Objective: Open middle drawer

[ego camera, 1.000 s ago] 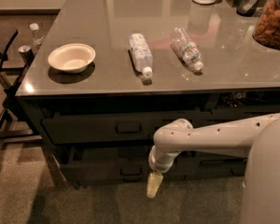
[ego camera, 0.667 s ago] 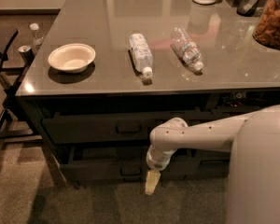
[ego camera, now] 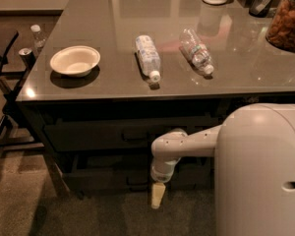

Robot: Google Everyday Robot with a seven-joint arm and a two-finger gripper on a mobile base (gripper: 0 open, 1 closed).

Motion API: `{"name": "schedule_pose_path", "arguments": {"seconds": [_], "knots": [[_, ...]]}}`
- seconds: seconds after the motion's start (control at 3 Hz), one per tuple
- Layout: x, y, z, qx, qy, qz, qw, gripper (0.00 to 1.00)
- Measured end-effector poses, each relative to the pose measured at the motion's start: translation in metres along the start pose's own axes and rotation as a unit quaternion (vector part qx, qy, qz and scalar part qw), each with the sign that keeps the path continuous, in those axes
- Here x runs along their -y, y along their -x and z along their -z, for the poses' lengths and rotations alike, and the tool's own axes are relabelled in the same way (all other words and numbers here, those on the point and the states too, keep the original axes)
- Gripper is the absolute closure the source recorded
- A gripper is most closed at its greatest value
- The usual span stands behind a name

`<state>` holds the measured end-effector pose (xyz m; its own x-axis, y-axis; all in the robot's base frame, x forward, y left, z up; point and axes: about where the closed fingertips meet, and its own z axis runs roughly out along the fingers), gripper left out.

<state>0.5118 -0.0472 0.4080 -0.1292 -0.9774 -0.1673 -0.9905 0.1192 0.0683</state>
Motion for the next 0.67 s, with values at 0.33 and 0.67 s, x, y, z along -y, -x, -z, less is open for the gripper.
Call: {"name": "schedule_pose_path", "arguments": {"seconds": [0.33, 0.67], "knots": [[-0.003, -0.002, -0.015, -0.012, 0.017, 0.010, 0.9997, 0.00], [-0.017, -0.010, -0.011, -0.014, 0.031, 0.006, 0.9994, 0.00]]}}
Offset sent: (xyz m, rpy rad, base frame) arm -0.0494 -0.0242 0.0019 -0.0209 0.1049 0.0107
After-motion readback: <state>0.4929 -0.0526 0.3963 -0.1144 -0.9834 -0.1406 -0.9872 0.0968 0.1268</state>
